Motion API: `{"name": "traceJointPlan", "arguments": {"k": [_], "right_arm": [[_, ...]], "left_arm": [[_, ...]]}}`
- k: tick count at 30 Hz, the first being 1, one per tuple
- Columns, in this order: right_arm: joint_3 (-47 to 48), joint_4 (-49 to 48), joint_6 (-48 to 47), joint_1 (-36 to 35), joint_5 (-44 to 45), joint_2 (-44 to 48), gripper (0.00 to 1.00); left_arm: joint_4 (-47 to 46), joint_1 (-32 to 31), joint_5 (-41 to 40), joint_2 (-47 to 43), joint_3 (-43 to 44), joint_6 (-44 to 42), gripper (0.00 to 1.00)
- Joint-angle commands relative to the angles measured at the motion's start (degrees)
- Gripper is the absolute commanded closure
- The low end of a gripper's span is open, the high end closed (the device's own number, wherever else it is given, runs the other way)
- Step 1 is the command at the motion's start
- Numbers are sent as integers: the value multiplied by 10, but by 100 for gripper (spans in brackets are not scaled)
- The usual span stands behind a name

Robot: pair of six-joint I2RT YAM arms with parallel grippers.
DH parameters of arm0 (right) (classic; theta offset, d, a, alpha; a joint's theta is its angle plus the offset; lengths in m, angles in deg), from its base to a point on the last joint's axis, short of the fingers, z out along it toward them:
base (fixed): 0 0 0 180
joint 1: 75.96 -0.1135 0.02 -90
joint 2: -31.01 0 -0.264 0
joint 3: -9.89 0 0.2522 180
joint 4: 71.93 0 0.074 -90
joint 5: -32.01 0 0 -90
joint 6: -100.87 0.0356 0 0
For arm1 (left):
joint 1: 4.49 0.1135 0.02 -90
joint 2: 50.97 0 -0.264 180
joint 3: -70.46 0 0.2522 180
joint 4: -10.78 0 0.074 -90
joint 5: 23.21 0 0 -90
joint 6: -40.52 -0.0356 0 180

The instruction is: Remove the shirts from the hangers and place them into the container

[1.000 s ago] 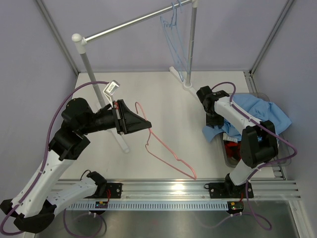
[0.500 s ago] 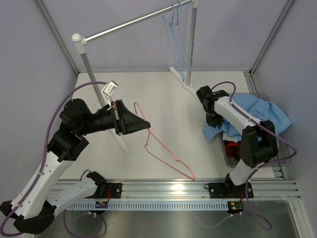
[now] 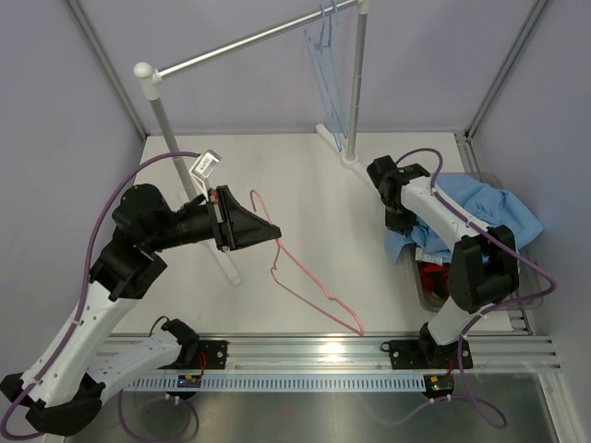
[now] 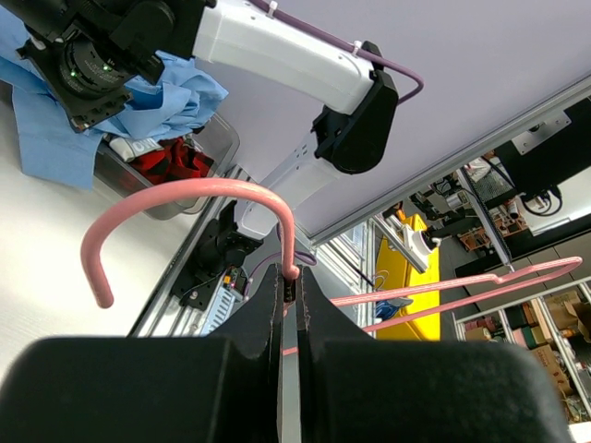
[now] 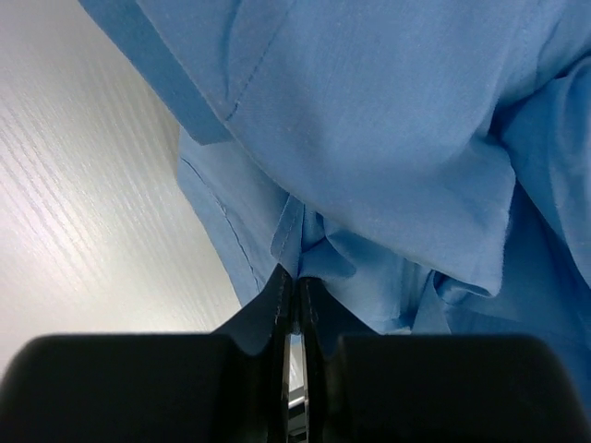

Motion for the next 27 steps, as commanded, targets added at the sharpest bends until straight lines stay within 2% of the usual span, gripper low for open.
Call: {"name": "traceJointPlan", "arguments": {"k": [1, 6, 10, 13, 21, 27], "right_arm": [[60, 20, 23, -1, 24, 41, 100], [165, 74, 17, 7, 53, 51, 100], [255, 94, -2, 68, 55, 40, 100], [265, 93, -12, 114, 36, 31, 100], [132, 58, -12, 239, 59, 51, 100], [52, 24, -32, 267, 85, -7, 100]], "left_arm": [[-35, 2, 21, -6, -3, 9, 100], [-36, 2, 22, -5, -5, 11, 100], [-45, 3, 27, -5, -10, 17, 100], [-50, 3, 29, -5, -12, 20, 100], [-51, 3, 28, -15, -19, 24, 100], [-52, 3, 28, -24, -31, 25, 100]]}}
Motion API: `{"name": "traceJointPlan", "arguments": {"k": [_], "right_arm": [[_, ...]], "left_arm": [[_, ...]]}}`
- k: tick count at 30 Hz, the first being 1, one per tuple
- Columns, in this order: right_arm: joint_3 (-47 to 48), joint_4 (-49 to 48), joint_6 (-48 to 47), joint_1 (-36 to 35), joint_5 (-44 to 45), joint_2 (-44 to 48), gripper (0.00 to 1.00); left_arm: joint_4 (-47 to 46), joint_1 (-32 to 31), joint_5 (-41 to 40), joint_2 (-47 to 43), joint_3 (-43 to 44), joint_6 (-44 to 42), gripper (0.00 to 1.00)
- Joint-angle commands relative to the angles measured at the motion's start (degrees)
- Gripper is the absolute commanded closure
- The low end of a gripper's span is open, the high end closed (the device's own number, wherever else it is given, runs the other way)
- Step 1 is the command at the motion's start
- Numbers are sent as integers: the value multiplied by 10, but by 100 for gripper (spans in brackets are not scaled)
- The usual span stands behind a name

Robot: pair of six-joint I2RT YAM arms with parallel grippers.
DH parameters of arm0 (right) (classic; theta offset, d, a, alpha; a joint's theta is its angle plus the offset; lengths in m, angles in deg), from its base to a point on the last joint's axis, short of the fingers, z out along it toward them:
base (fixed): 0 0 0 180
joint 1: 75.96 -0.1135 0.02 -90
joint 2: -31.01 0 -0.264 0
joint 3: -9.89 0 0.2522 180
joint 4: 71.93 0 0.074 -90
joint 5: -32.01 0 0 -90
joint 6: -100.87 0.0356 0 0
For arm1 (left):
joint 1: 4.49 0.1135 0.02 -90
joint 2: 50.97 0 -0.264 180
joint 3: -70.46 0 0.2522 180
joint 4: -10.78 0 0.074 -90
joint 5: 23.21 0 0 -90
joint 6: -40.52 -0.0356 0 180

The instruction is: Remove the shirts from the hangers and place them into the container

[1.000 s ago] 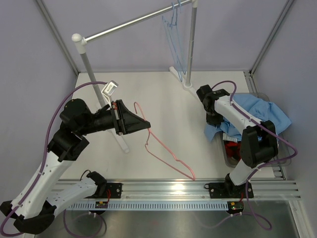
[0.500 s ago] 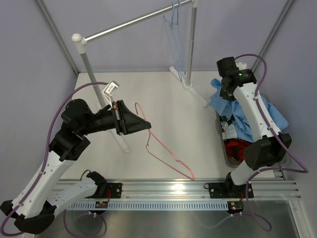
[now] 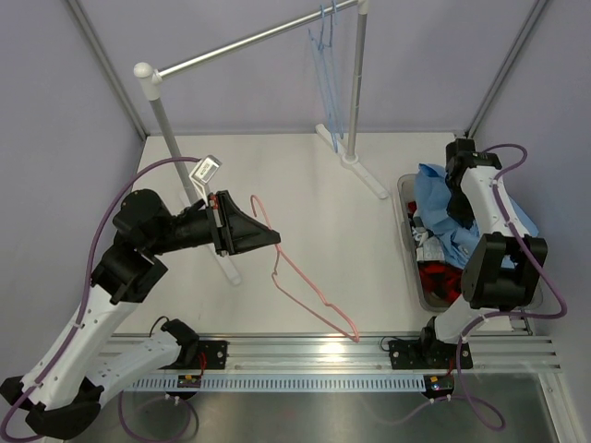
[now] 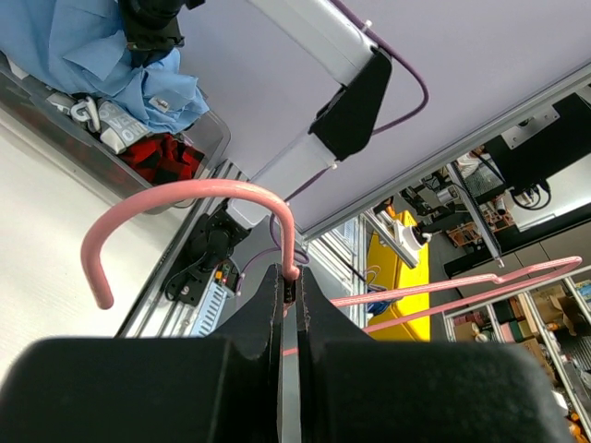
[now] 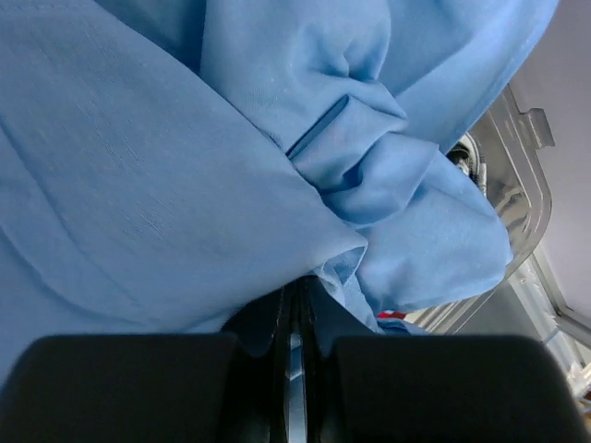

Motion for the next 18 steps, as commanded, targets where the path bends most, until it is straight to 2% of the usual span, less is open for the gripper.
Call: {"name": "traceJointPlan", "arguments": {"k": [1, 6, 11, 15, 18], "right_arm": [[-25, -28, -20, 12, 25, -40, 100], [-15, -33, -34, 20, -29, -127, 100], [-35, -42, -35, 20, -66, -167, 97], [-14, -38, -36, 20, -65, -160, 88], [-10, -32, -30, 20, -78, -153, 76]], "left_arm": [[-30, 4, 16, -9, -1, 8, 100], [-16, 4, 13, -10, 9, 3, 100], [-7, 7, 8, -17, 9, -2, 100], [-1, 9, 9, -17, 7, -5, 100], [-5, 10, 8, -14, 8, -6, 100]]}}
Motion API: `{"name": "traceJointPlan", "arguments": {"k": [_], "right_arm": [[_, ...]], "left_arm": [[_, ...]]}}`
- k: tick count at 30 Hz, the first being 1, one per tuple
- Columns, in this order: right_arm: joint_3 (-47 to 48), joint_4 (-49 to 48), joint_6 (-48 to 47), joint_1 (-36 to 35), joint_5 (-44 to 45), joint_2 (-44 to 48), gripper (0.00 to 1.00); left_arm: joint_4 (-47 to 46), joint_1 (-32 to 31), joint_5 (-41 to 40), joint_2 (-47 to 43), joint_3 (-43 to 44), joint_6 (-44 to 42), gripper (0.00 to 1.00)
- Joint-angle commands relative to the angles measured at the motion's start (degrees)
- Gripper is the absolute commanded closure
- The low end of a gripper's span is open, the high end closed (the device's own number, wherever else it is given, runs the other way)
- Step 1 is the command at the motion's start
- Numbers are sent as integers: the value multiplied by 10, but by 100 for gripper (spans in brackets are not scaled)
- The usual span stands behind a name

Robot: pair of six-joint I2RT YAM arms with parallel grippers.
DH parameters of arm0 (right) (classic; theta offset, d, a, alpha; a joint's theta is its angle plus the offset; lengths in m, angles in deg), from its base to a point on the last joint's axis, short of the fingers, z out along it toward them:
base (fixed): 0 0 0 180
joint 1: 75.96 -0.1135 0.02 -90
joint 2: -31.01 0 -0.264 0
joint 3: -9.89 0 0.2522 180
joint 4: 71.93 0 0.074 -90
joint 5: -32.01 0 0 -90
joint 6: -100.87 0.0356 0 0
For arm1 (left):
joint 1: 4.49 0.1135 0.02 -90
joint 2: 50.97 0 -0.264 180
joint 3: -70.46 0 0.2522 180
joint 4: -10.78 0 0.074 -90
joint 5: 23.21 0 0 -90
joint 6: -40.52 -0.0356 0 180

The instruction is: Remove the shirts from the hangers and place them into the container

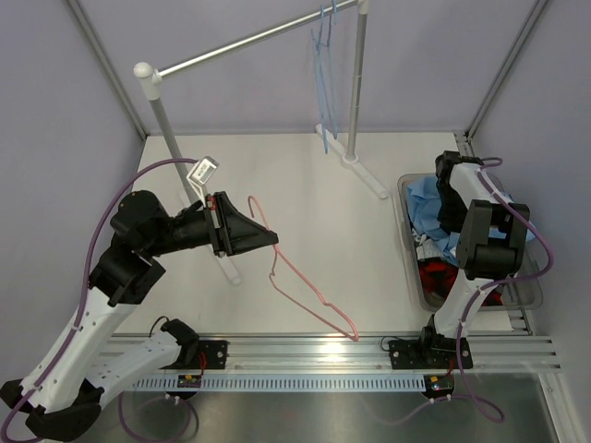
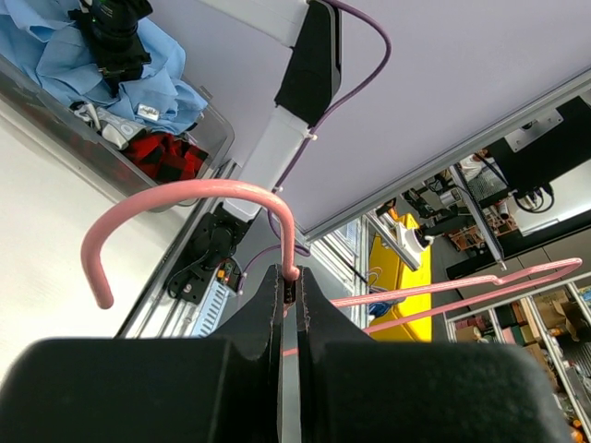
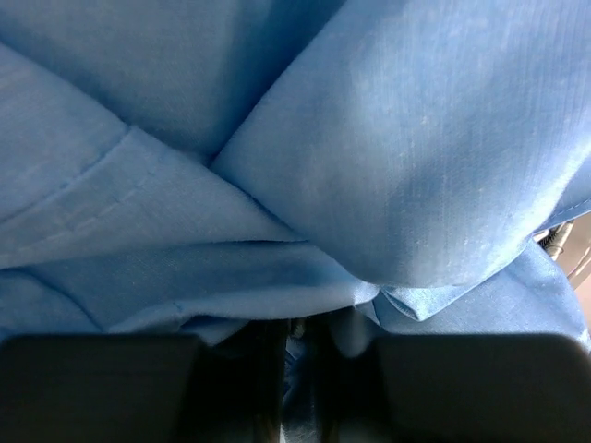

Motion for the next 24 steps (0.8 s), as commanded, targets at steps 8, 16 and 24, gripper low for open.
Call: {"name": "traceJointPlan", "arguments": {"k": [8, 16, 24], "right_arm": [[37, 37, 36, -25, -47, 148, 30], [196, 177, 33, -56, -90, 293, 6], [173, 126, -16, -115, -524, 485, 0]], "left_arm": [[39, 4, -10, 42, 49, -43, 100], [227, 4, -102, 135, 138, -167, 100], [307, 4, -177, 212, 163, -211, 100]]}}
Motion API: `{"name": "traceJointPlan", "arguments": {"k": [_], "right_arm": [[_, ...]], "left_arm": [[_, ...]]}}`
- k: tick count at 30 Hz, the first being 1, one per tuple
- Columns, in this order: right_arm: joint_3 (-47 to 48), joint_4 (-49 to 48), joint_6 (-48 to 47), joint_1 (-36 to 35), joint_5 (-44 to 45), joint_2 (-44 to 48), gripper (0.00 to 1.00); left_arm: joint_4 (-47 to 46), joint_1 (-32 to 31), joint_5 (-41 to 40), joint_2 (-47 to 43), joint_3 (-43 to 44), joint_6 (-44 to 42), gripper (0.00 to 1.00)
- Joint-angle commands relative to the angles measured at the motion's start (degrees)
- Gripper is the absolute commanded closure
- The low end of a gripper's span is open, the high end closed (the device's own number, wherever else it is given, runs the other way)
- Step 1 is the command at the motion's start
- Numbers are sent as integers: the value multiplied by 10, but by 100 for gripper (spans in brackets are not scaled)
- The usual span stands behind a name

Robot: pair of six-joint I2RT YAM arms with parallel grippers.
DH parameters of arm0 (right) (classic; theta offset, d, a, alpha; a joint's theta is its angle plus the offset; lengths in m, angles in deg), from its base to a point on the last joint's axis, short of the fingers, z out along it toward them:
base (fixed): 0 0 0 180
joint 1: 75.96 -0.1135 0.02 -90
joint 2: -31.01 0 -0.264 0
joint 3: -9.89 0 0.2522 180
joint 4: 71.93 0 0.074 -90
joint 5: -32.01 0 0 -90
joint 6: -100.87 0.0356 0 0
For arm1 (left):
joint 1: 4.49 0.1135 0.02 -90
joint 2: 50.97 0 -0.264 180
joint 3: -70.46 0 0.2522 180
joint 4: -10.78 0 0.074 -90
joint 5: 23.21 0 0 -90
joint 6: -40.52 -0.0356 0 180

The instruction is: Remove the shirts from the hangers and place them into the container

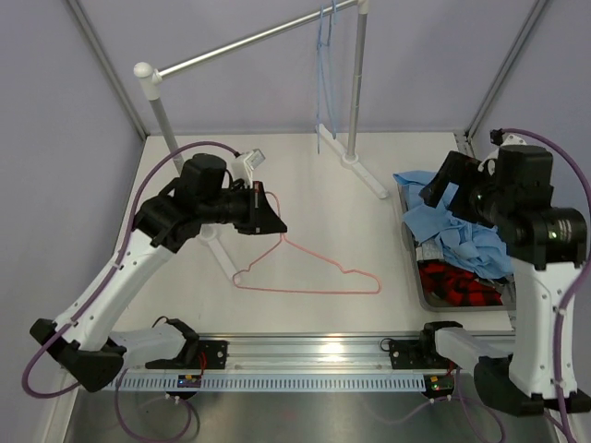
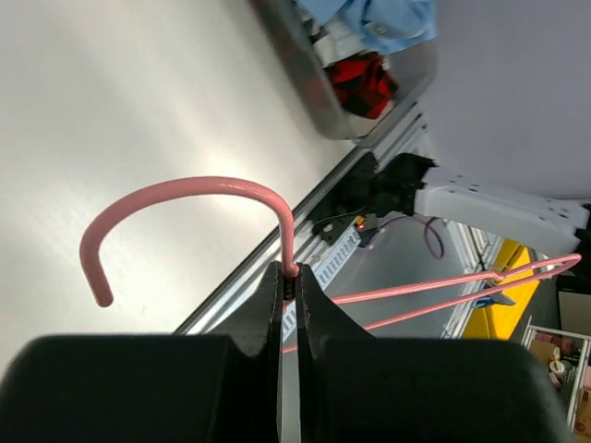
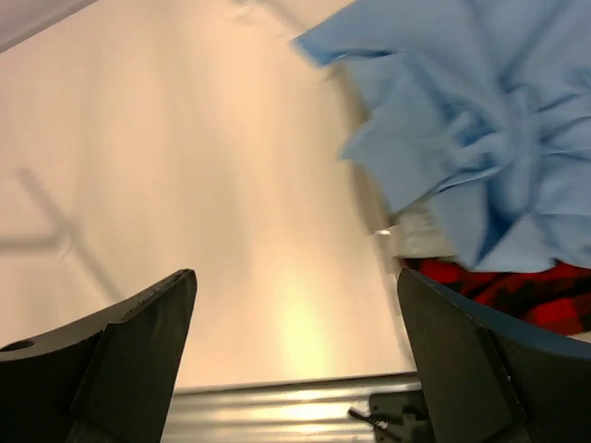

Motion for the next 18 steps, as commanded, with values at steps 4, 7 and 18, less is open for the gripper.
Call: {"name": "traceJointPlan", "arguments": {"k": [4, 7, 18], "right_arm": [[-50, 13, -21, -43, -394, 58, 15], [-62, 18, -10, -96, -428, 56, 32], [-81, 68, -37, -185, -434, 35, 37]], "left_arm": [[88, 2, -86, 55, 85, -80, 100], [120, 1, -114, 86, 125, -107, 100], [109, 2, -91, 160, 210, -98, 100]]}}
